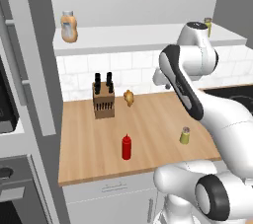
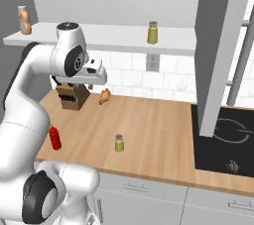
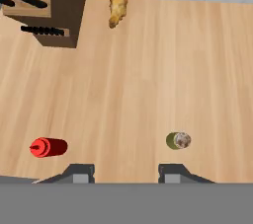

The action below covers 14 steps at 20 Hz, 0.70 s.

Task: Put the shaker and condiment bottle from the counter next to their counterparts in the cabinet.

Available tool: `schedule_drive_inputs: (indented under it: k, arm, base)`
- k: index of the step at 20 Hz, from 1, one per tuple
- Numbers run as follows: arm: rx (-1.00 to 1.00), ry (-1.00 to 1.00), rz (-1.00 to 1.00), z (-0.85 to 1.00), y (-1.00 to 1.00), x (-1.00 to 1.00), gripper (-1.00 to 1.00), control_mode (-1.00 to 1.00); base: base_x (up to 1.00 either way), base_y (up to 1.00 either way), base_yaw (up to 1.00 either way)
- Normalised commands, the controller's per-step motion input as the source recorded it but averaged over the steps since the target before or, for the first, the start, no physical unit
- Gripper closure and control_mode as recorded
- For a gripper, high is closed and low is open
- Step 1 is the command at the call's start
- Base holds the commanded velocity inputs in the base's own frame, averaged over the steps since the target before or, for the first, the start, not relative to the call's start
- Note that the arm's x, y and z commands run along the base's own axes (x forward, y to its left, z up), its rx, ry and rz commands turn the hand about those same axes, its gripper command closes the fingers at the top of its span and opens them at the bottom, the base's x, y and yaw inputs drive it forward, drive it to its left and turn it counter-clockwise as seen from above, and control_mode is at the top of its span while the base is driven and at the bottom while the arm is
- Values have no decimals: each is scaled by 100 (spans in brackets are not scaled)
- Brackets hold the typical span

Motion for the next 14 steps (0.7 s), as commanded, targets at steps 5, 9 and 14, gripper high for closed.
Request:
schedule_drive_inputs:
  k: [5,9,14]
  arm:
    - [0,-8,17,-15,-13,-2,-100,-100]
    - [0,-17,46,-24,-23,-8,-100,-100]
    - [0,-15,56,-39,-29,-1,-100,-100]
  base:
    - [0,0,0]
    - [0,0,0]
    - [0,0,0]
